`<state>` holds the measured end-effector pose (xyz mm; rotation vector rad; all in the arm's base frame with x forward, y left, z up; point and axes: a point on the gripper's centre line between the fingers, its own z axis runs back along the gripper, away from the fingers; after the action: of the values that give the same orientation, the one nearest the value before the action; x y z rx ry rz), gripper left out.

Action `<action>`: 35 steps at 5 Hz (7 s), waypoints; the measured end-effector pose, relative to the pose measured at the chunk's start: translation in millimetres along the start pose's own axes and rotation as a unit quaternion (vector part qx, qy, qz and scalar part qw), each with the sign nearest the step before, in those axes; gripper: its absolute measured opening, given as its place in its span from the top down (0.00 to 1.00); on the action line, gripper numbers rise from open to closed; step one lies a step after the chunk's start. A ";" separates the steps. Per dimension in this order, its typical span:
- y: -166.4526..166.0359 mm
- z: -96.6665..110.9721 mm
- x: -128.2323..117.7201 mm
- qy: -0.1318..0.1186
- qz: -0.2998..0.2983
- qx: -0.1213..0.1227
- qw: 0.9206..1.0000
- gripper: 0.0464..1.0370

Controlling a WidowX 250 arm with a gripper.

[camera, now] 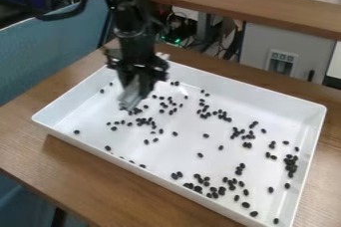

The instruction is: Sweep into pile

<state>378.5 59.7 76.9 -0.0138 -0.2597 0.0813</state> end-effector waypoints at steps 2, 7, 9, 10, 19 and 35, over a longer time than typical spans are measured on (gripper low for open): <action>-96.4 3.0 -0.6 0.002 -0.053 -0.070 0.996 0.65; -236.0 -53.7 -22.3 0.085 -0.006 -0.064 0.994 0.65; -226.5 -62.5 -11.3 0.110 -0.001 -0.051 0.993 0.65; -205.4 -66.8 -8.4 0.117 0.006 -0.040 0.992 0.65; -49.5 0.3 -3.0 0.017 0.052 -0.034 0.998 0.65; 54.2 -17.5 -48.9 0.100 0.091 0.052 0.990 0.65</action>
<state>331.7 109.7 46.2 0.0576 -0.0538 0.2736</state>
